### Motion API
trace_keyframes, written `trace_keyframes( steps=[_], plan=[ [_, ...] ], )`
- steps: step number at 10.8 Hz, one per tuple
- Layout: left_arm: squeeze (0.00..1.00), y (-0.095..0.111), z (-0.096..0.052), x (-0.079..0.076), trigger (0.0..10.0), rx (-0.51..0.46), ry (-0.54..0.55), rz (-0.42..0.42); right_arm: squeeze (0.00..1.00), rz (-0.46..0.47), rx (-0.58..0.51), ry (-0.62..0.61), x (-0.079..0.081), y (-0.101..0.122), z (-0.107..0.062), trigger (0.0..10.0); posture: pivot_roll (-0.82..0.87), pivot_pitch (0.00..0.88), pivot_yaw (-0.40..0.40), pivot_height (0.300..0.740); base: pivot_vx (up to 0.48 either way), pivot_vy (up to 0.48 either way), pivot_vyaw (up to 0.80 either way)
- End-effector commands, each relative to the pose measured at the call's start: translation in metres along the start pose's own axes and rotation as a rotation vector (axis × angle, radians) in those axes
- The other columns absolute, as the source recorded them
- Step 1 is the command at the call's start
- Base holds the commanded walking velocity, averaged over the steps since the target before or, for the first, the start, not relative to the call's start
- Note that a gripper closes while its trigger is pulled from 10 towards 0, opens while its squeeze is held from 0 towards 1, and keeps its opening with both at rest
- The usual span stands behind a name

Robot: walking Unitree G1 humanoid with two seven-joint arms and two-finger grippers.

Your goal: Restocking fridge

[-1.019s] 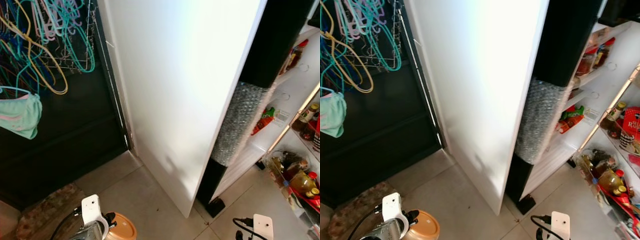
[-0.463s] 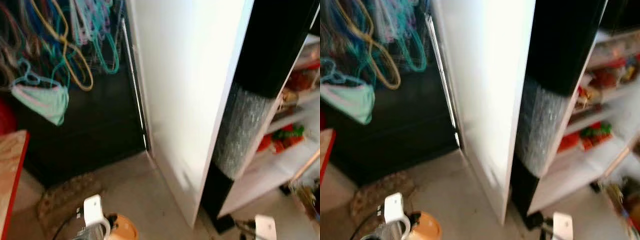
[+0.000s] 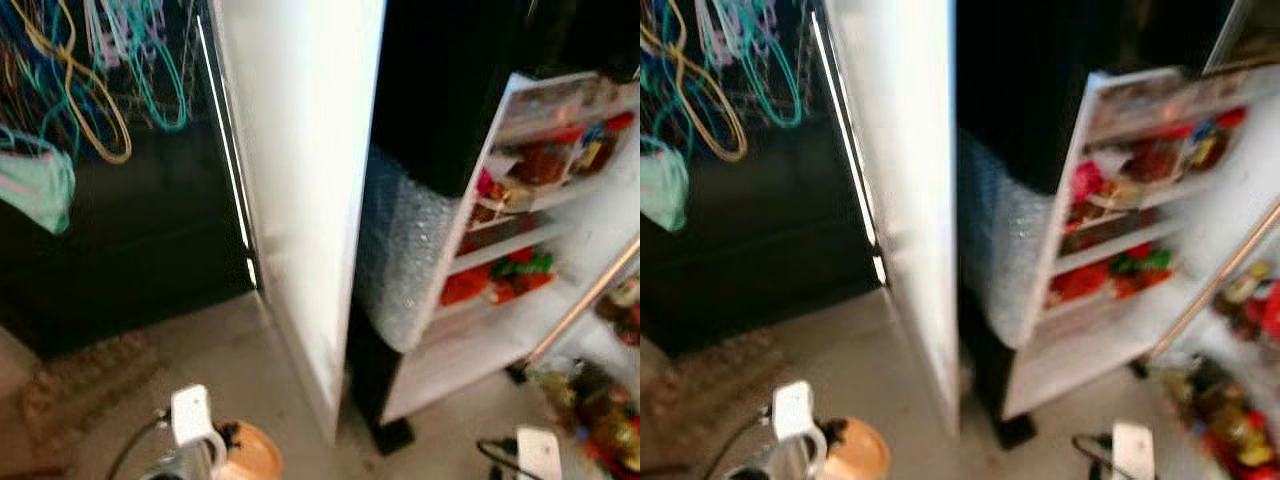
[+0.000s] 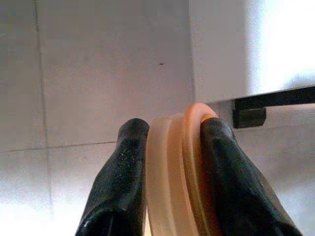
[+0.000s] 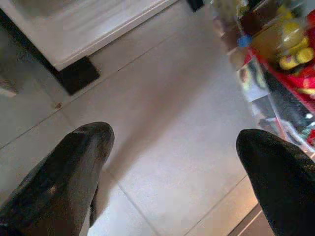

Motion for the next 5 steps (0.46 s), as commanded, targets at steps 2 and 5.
trace_keyframes(
  steps=[2,5],
  plan=[
    [0.00,-0.0032,-0.0005,0.0040,10.0,0.016,0.012,0.010,0.00,-0.010,0.032,-0.024,0.0004,-0.0078,-0.0009,10.0,0.07,0.000,-0.006,0.740,0.000,-0.337,0.00],
    [0.00,-0.0028,-0.0006,0.0043,10.0,0.014,0.011,0.014,0.00,-0.020,0.023,-0.015,0.0016,-0.0059,-0.0007,10.0,0.07,0.000,-0.004,0.740,0.000,-0.347,0.46]
  ],
)
Point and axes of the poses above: a point about 5 cm out from each wrist's last joint towards the gripper, its own z axis pointing out of the wrist towards the gripper, its own y axis along the axis of the wrist's last joint, x = y × z, the point moved 1 cm from there along z, pointing out of the wrist towards the gripper, and after that the axes turned 6 degrees about z, right-handed, at the moved point
